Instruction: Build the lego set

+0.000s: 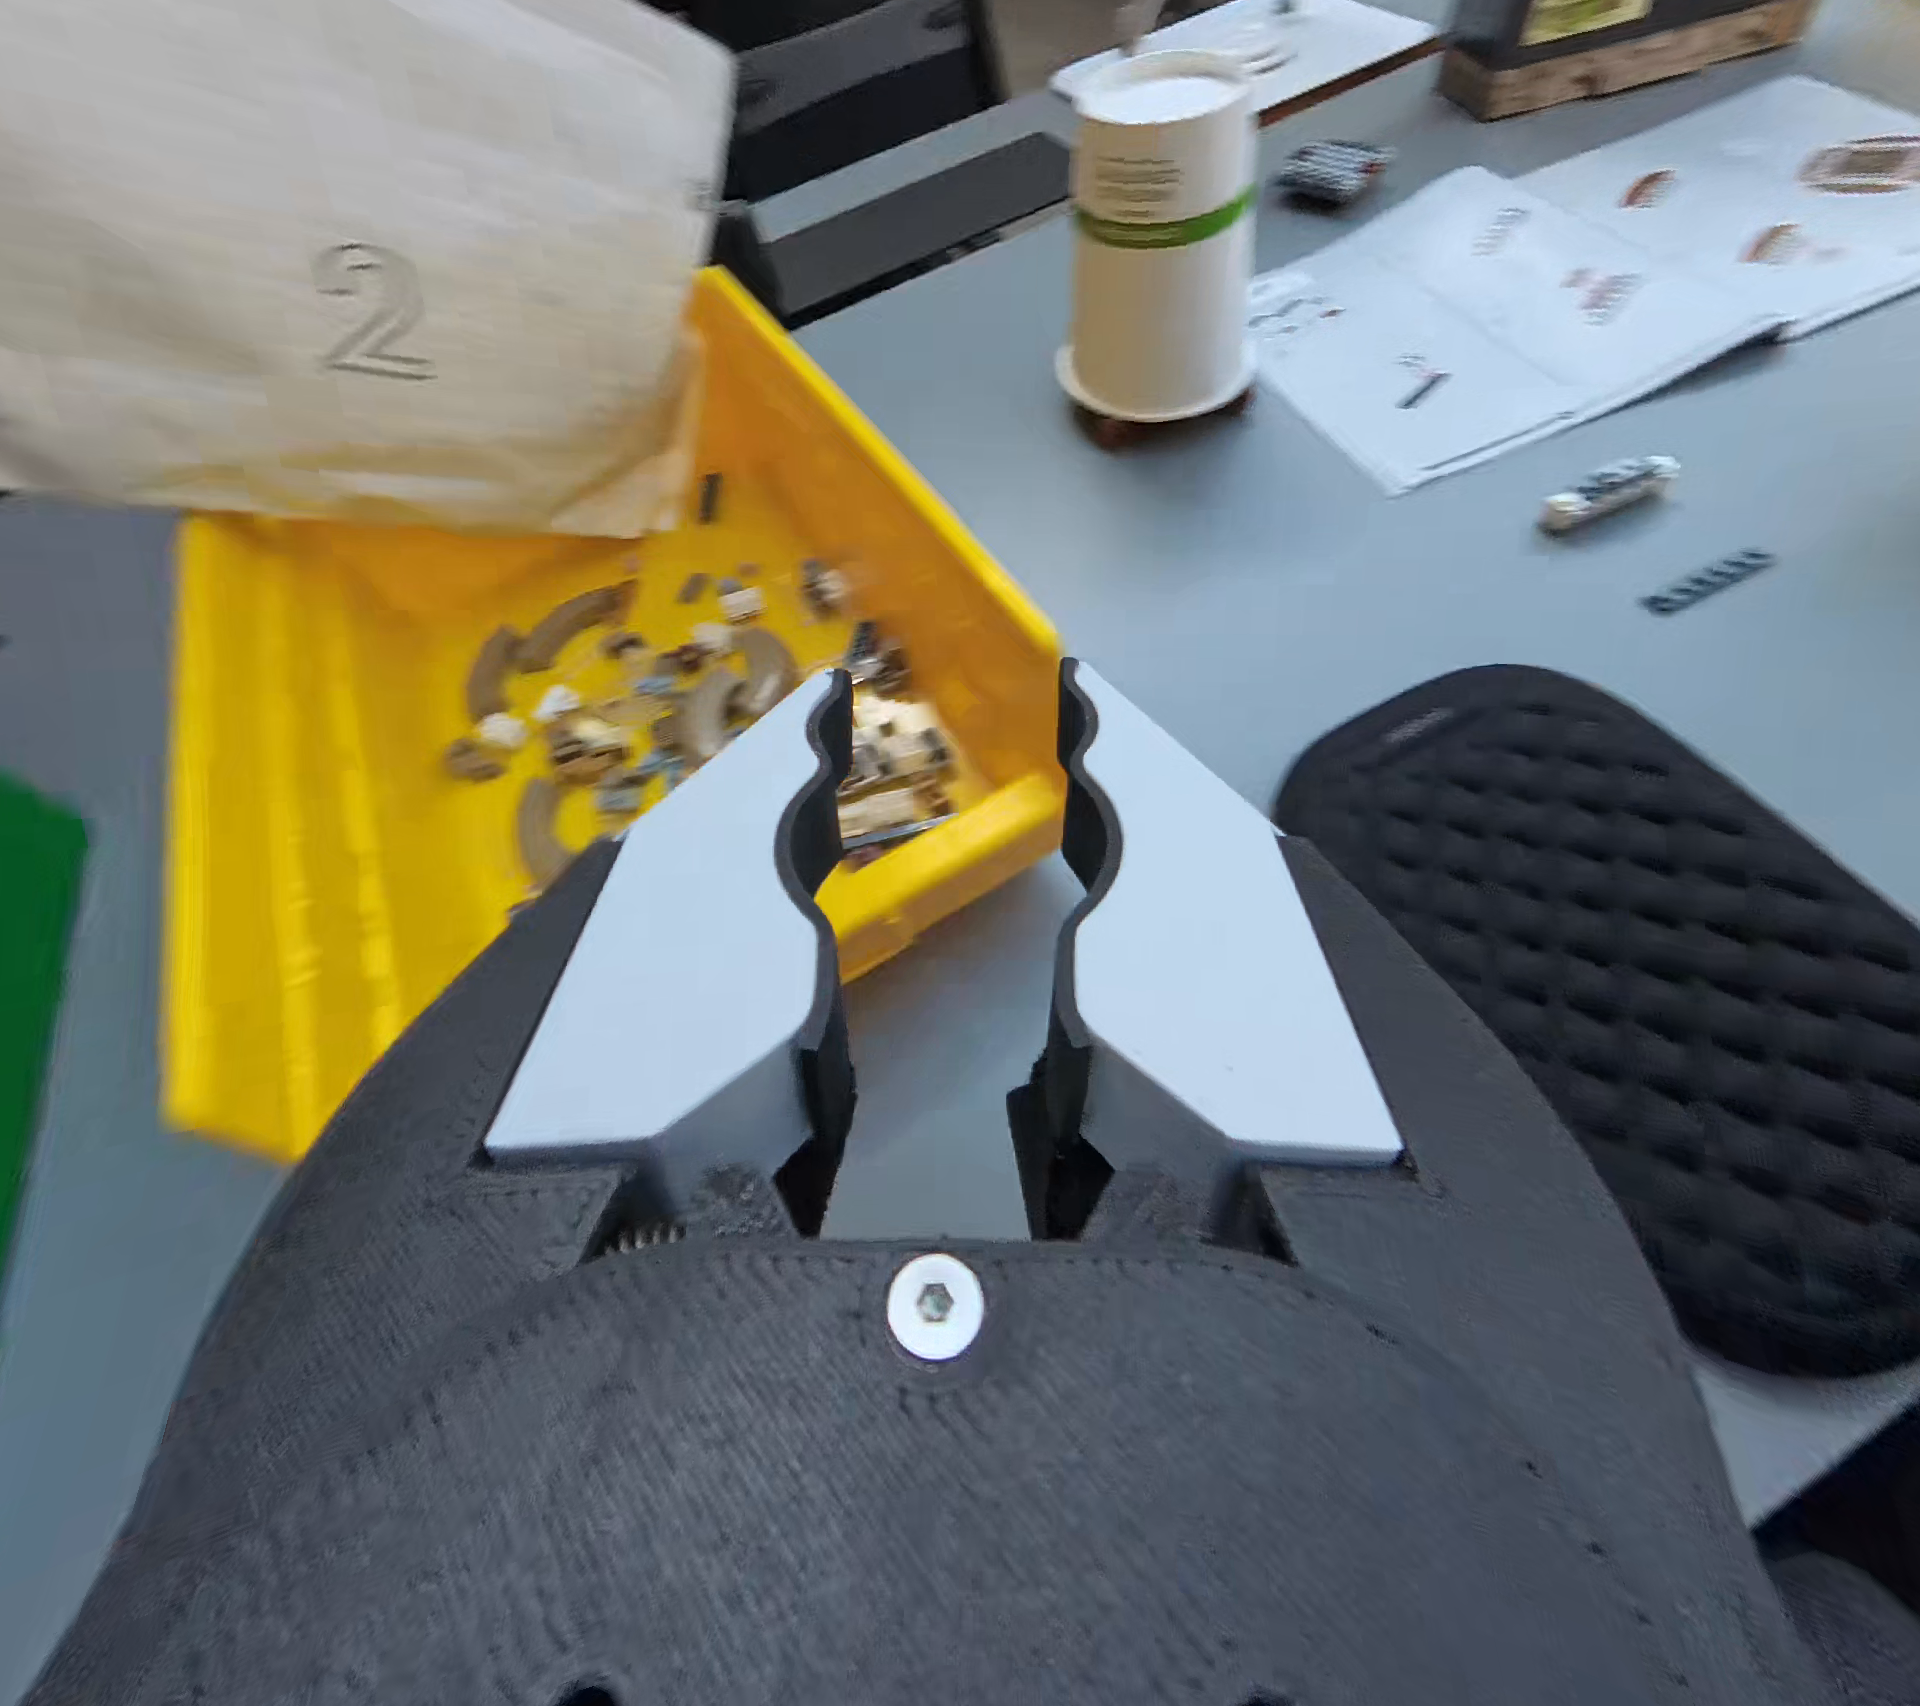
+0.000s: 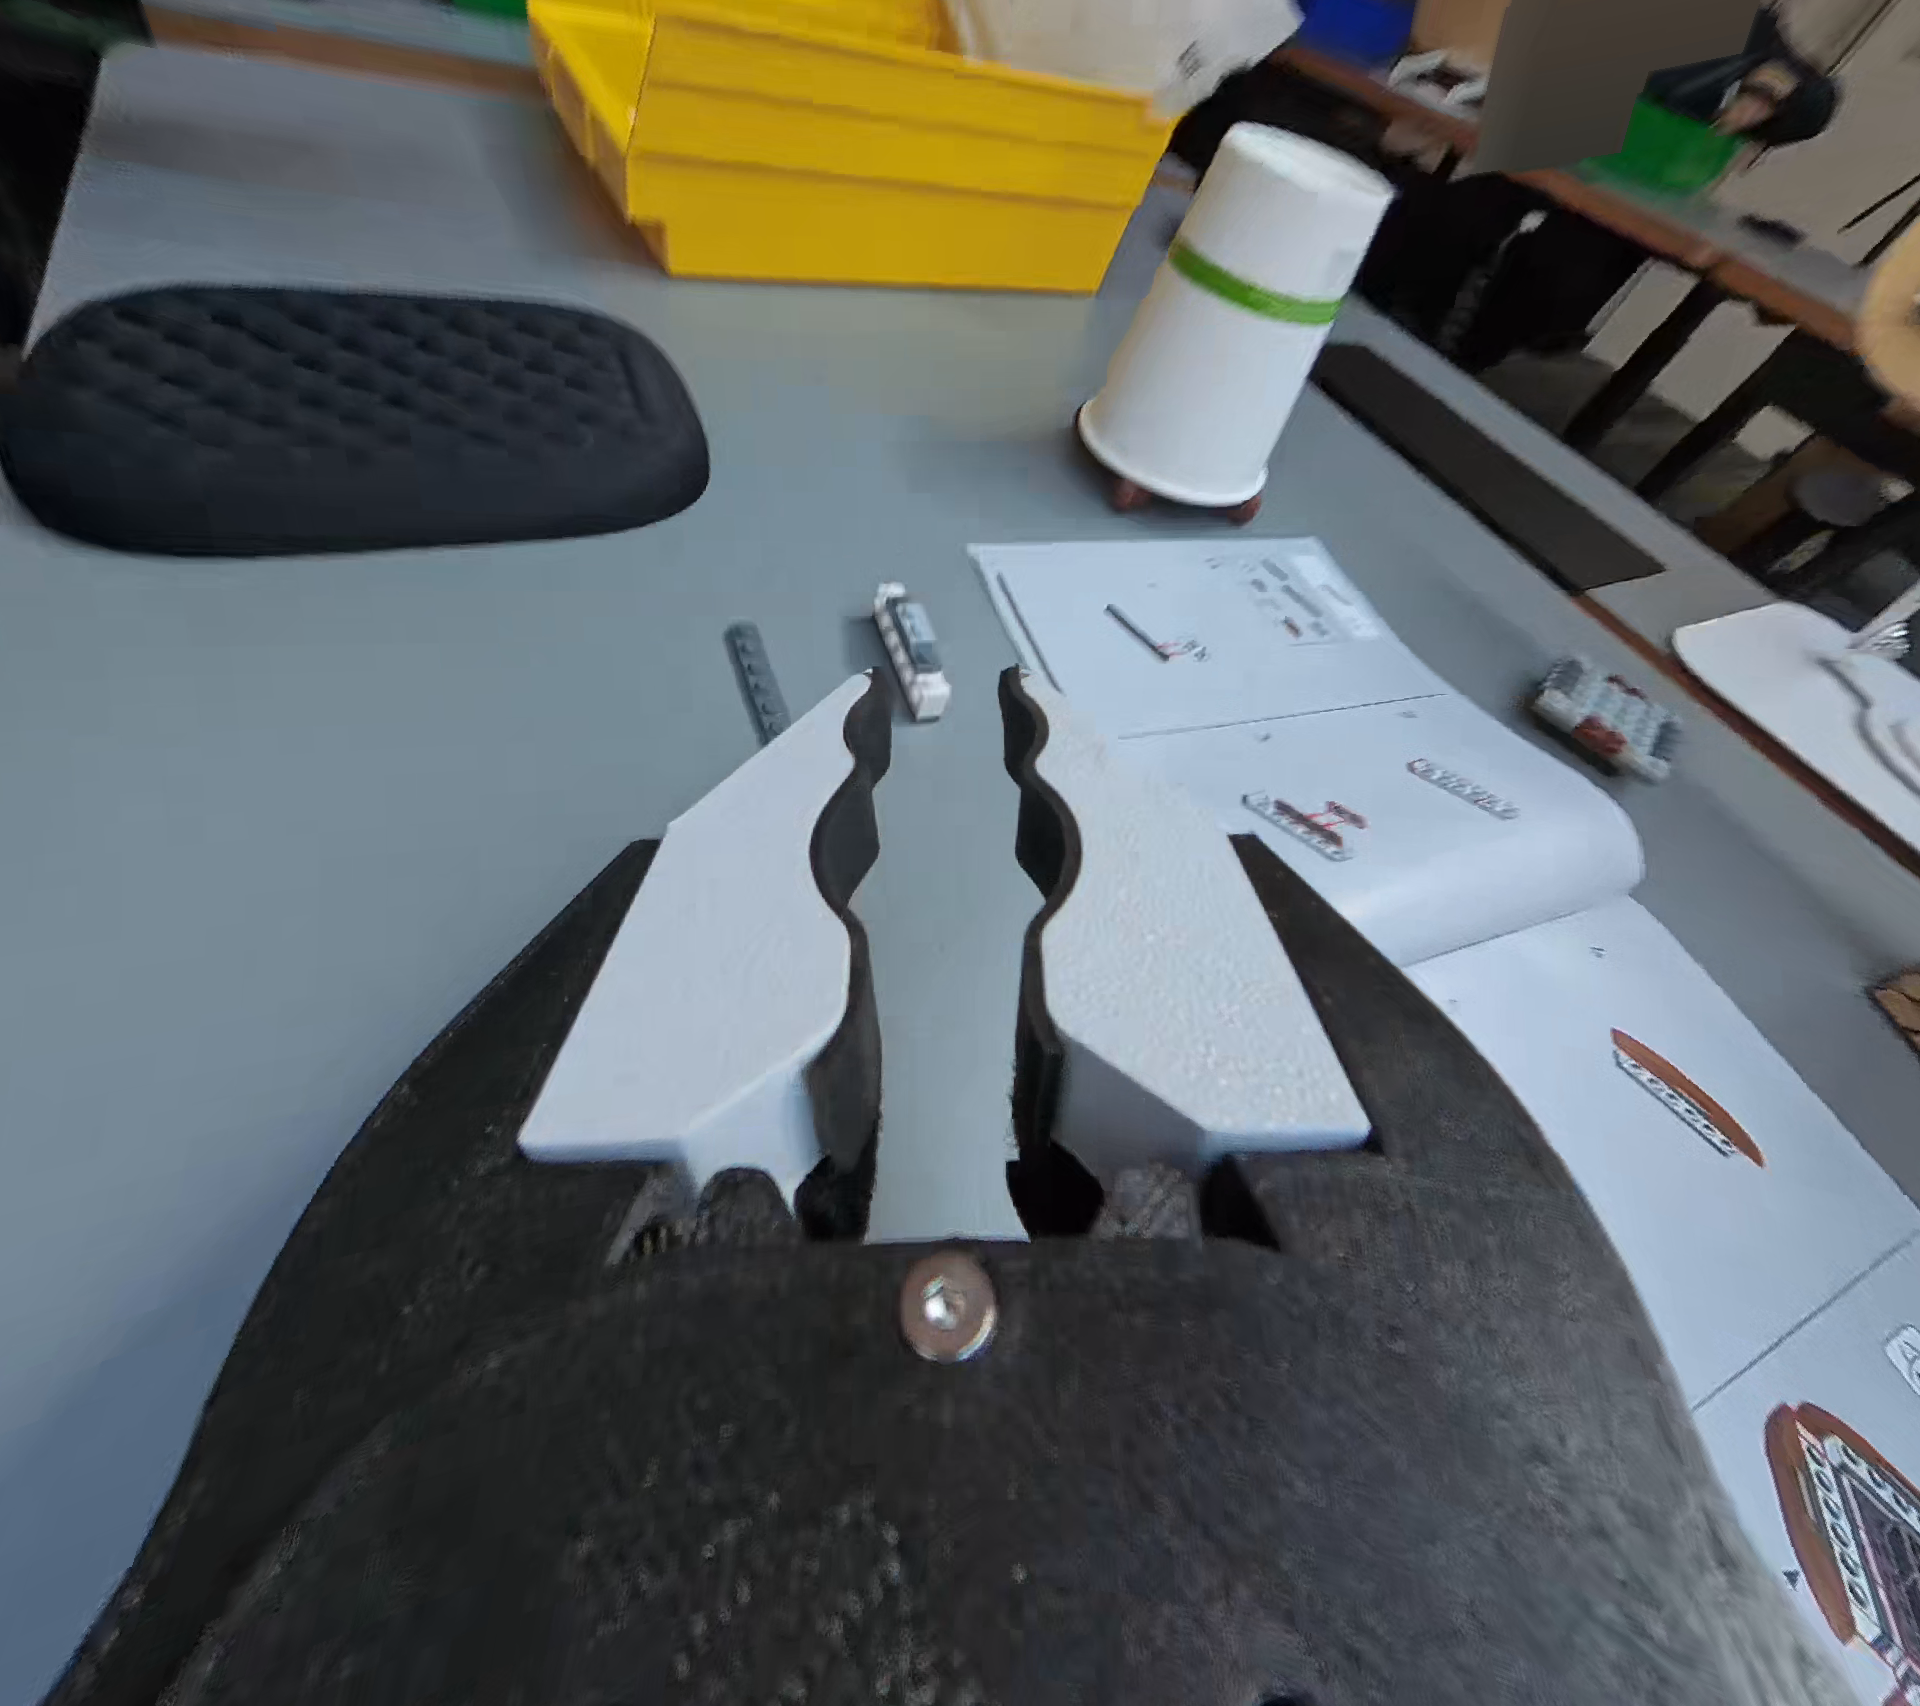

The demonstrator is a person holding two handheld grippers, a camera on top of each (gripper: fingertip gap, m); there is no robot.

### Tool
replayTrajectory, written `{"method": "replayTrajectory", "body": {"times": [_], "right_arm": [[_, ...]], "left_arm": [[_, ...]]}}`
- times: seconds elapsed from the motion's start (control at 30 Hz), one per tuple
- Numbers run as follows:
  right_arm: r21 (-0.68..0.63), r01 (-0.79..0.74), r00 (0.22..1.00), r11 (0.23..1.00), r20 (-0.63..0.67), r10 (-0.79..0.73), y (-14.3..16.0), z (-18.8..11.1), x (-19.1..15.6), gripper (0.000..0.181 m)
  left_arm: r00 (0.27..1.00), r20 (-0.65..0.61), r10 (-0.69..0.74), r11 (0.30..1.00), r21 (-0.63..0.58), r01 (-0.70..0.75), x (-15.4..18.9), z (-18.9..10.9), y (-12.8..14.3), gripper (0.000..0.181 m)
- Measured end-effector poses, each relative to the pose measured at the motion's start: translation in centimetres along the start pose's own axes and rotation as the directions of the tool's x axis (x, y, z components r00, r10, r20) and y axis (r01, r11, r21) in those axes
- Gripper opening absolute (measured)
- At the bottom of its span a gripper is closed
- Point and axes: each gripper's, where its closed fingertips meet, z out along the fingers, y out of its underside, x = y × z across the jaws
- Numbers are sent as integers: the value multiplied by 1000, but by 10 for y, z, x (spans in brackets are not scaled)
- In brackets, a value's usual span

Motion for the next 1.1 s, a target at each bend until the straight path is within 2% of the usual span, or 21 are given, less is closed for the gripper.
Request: {"method": "replayTrajectory", "body": {"times": [0.03,0.1,0.17,0.2,0.27,0.37,0.5,0.63,0.73,0.8,0.87,0.9,1.03,1.1], "right_arm": [[86,-7,999,996,-46,11,-12,-8,8,19],[142,24,987,990,-158,-1,-21,-20,29,18],[147,39,970,988,-244,-2,-18,-25,46,18],[152,12,971,988,-238,25,-17,-26,49,18],[165,-29,973,986,-219,66,-16,-27,49,18],[169,-28,970,985,-232,68,-16,-29,51,18],[144,-24,971,989,-234,57,-12,-26,50,18],[135,-16,971,991,-236,48,-11,-24,50,18],[132,-20,971,991,-233,50,-11,-23,50,18],[130,-26,972,991,-228,56,-10,-23,50,18],[129,-33,972,991,-227,61,-9,-23,50,18],[130,-35,972,991,-227,65,-9,-23,51,18],[138,-38,970,990,-231,70,-10,-24,51,18],[141,-35,970,989,-233,67,-11,-24,51,17]], "left_arm": [[997,73,8,1000,-16,-7,-29,-11,2,38],[995,93,43,994,-101,-34,-66,-20,7,33],[998,38,48,964,-265,-36,-85,-13,19,28],[998,-10,55,938,-343,-55,-90,-5,26,26],[985,-150,86,901,-411,-141,-84,15,30,21],[921,-358,151,832,-458,-314,-65,42,44,19],[844,-486,225,712,-510,-484,-60,63,70,18],[835,-531,148,635,-596,-492,-59,72,99,19],[809,-567,155,644,-563,-518,-58,77,109,12],[779,-598,186,677,-497,-543,-55,79,107,12],[768,-612,189,672,-490,-555,-55,79,111,15],[770,-614,174,663,-504,-553,-56,79,115,18],[786,-590,186,669,-509,-541,-60,80,114,11],[809,-549,210,715,-478,-510,-63,79,100,11]]}}
